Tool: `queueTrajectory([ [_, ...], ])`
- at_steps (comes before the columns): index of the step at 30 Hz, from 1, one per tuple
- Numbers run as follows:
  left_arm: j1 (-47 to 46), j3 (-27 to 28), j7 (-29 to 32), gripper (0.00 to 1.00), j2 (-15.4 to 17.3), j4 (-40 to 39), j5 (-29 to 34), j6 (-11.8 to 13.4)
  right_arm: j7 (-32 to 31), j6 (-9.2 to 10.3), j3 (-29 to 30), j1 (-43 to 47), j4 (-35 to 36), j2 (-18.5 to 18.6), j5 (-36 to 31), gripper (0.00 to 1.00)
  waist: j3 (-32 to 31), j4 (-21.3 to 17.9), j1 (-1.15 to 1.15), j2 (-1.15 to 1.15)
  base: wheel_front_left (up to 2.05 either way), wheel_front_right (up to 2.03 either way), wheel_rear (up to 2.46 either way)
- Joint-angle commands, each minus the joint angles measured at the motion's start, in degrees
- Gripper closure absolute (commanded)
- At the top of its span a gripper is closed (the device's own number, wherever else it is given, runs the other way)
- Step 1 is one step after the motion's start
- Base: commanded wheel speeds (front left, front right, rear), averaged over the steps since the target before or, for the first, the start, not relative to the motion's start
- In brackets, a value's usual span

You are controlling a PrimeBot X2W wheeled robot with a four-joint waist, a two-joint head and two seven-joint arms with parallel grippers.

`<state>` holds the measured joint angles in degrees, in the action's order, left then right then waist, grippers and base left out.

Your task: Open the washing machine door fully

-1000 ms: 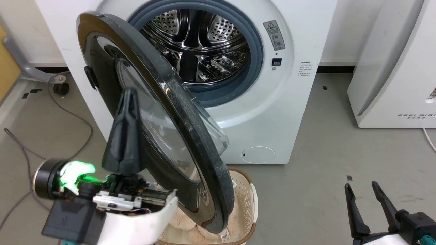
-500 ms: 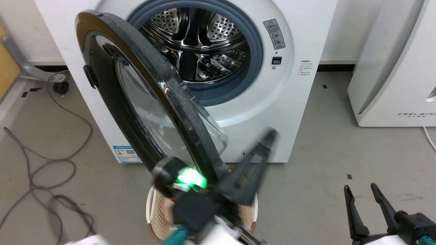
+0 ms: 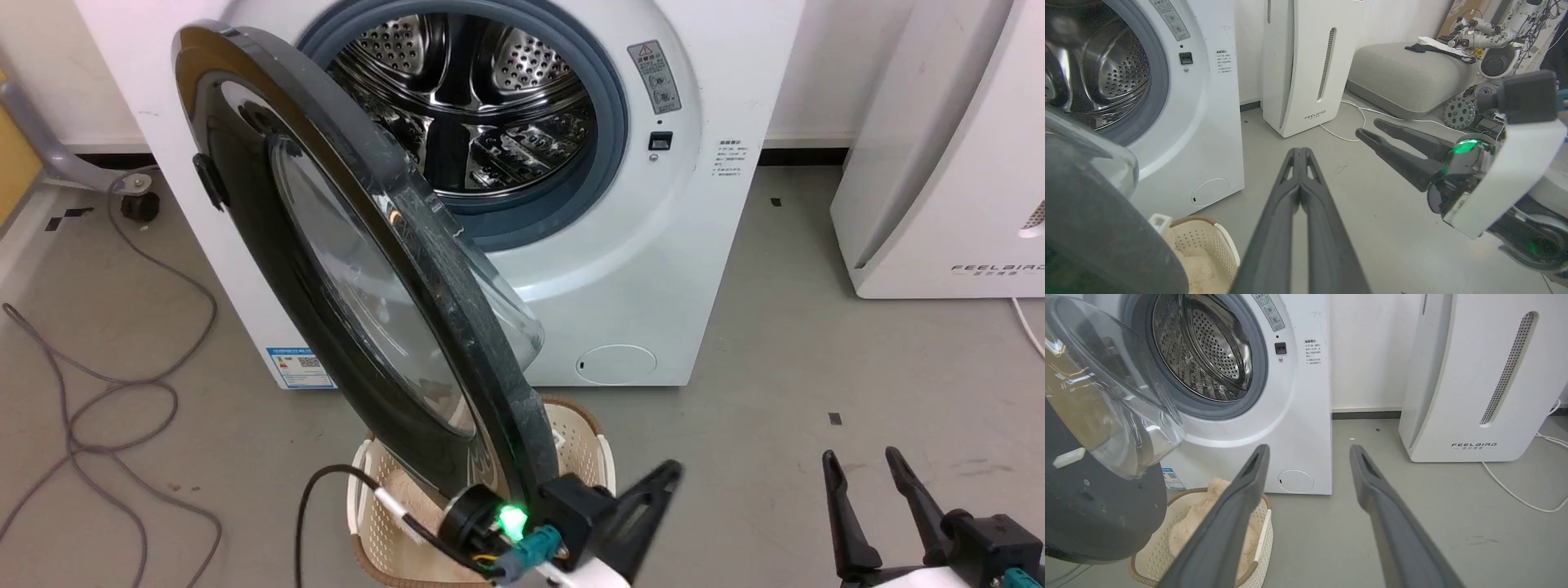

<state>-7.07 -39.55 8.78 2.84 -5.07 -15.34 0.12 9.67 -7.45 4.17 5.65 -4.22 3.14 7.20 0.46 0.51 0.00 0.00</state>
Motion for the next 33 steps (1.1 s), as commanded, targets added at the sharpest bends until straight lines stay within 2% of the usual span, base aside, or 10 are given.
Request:
queueTrajectory([
  [1, -0.80, 0.79, -1.10, 1.00, 0.06, 1.54, -0.18, 0.82, 0.08, -0.03, -0.20, 0.44, -0.25, -0.26, 0.29, 0.00, 0.10, -0.04, 0.00, 0.00, 0.00, 0.00, 0.00],
  [12, -7.75, 3.81, -9.92, 1.00, 0.05, 12.21, -3.95, 7.46, 0.20, -0.03, -0.60, 0.28, -1.19, -0.26, 0.40, 0.00, 0.45, -0.53, 0.00, 0.00, 0.00, 0.00, 0.00],
  [18, -8.01, 4.83, -11.77, 1.00, 0.26, 14.25, -4.17, 9.61, 0.32, -0.03, -0.69, 0.44, -1.44, -0.26, 0.43, 0.00, 0.33, -0.43, 0.00, 0.00, 0.00, 0.00, 0.00],
  [23, -6.00, 5.36, -12.21, 1.00, 1.37, 12.52, -4.09, 10.91, 0.31, -0.03, -0.82, 0.85, -1.72, -0.26, 0.55, 0.00, -0.20, -0.24, 0.00, 0.00, 0.00, 0.00, 0.00],
  [33, 3.55, 6.63, -10.00, 1.00, 6.53, 2.01, -3.73, 15.65, 0.01, -0.03, -0.87, 1.52, -2.03, -0.26, 0.67, 0.00, -1.28, 1.08, 0.00, 0.00, 0.00, 0.00, 0.00],
])
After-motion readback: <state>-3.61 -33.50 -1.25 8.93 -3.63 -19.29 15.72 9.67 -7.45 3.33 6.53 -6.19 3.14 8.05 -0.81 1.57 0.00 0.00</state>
